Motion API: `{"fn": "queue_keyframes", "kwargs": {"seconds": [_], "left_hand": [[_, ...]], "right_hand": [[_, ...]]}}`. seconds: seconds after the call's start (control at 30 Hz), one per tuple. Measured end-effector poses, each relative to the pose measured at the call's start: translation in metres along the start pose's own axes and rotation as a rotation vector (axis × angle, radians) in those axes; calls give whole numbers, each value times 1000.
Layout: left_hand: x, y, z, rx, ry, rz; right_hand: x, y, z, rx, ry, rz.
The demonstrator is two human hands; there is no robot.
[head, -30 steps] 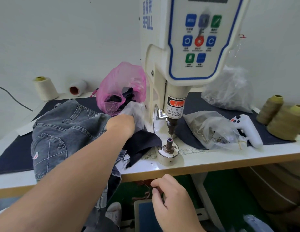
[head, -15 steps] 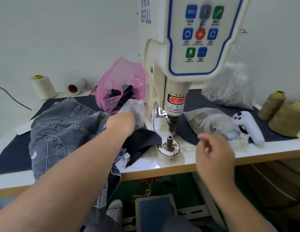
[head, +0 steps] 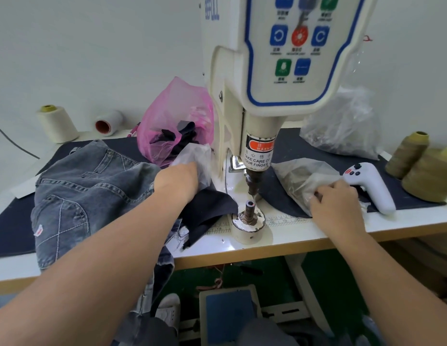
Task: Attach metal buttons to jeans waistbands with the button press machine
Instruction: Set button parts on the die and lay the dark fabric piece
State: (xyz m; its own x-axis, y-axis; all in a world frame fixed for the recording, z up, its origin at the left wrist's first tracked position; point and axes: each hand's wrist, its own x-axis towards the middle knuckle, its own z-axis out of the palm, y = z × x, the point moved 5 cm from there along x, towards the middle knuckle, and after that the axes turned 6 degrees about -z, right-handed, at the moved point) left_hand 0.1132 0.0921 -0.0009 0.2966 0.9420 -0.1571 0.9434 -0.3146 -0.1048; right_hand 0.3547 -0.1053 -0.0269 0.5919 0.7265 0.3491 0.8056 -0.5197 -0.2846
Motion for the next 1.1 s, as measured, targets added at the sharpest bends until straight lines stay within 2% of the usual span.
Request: {"fn": "queue_keyframes", "kwargs": {"seconds": [0.2,0.3,0.47,0.53,0.6,0.7,0.77,0.83,0.93,1.0,1.1], "left_hand": [[5,-1,4,46,29,-8],[5,-1,4,43,183,6],[0,-5,5,-18,250,9],[0,-7,1,-150,266,4],[-1,-11,-4,-421,279,-4],[-19,-17,-20,-738,497,-7],[-35,-16,-27,-900,560,21],[-54,-8,-33,-1044,557,112],[-76,9,-33,-1063,526,255],[-86,18,-25,-1074,470,273],[-92,19,-10,-1227,351,241]], "right_hand": [[-5,-2,-2,13,113,-9],[-6,-2,-3,9,145,-14],[-9,-3,-4,-4,191,4],[-9,-2,-4,-9,192,4],[-9,-2,-4,0,191,8],[-9,-1,-3,13,190,13],[-9,0,-2,19,189,13],[-9,1,0,25,193,8],[-9,2,-1,73,221,21],[-10,3,-3,108,240,36],[-11,1,-4,109,222,34]]}}
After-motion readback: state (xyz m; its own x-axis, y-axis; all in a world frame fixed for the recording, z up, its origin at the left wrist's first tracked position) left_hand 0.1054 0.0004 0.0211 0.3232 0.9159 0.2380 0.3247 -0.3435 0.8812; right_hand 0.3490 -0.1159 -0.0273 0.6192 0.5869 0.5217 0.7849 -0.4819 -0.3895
